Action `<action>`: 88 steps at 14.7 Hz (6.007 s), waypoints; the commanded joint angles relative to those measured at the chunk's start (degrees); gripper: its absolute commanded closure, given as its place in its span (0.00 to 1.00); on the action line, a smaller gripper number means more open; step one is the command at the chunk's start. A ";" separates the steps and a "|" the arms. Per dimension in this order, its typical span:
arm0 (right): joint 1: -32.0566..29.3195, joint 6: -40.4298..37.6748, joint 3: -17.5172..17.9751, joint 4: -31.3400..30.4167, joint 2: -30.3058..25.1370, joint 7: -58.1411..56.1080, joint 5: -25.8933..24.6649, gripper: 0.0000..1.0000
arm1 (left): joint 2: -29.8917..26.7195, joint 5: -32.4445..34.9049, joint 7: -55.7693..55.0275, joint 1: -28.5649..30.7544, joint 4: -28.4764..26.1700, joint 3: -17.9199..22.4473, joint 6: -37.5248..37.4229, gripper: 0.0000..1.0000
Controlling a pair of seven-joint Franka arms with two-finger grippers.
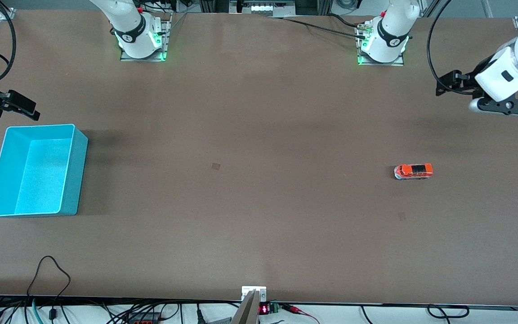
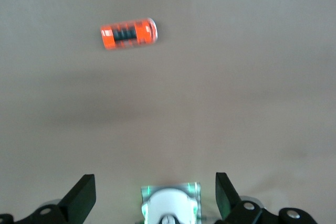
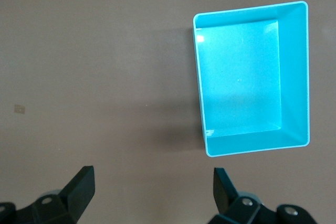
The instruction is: Wind up bus and store in blue box
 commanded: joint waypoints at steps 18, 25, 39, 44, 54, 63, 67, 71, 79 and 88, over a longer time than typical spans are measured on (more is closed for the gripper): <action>0.57 -0.32 -0.25 -0.87 0.29 -0.11 -0.28 0.00 | 18.57 8.40 72.45 5.52 -10.80 0.10 36.68 0.00; 2.33 -0.32 -0.25 -0.78 1.26 -0.19 -0.28 0.00 | 26.39 8.40 80.63 6.57 -14.86 0.01 52.33 0.00; 2.51 -0.06 -0.25 -0.69 1.35 -0.11 -0.37 0.00 | 30.44 8.32 85.64 6.75 -17.59 -0.08 59.38 0.71; 2.68 -0.05 -0.25 -0.69 1.35 -0.11 -0.28 0.00 | 30.97 8.23 85.64 6.93 -17.59 -0.17 59.21 0.71; 2.42 0.21 -0.33 -0.69 1.35 -0.02 -0.28 0.00 | 31.84 8.32 96.09 14.73 -17.15 0.18 59.11 0.69; 2.24 0.12 -0.51 -0.60 1.26 -0.02 -0.28 0.00 | 33.87 8.40 104.71 25.29 -15.74 0.62 66.06 0.70; 2.15 0.03 -0.51 -0.60 1.35 -0.02 -0.28 0.00 | 33.69 8.40 104.72 25.38 -15.65 0.62 65.97 0.37; 2.07 0.12 -0.60 -0.60 1.35 -0.02 -0.28 0.00 | 30.98 8.23 103.32 25.30 -15.13 0.10 62.57 0.00; 1.98 0.21 -0.60 -0.60 2.14 -0.02 -0.28 0.00 | 26.57 8.32 96.90 23.27 -15.13 -0.96 54.37 0.00; 1.98 0.30 -0.60 -0.60 2.23 0.07 -0.28 0.00 | 24.73 8.32 92.07 21.60 -11.62 -4.12 46.39 0.00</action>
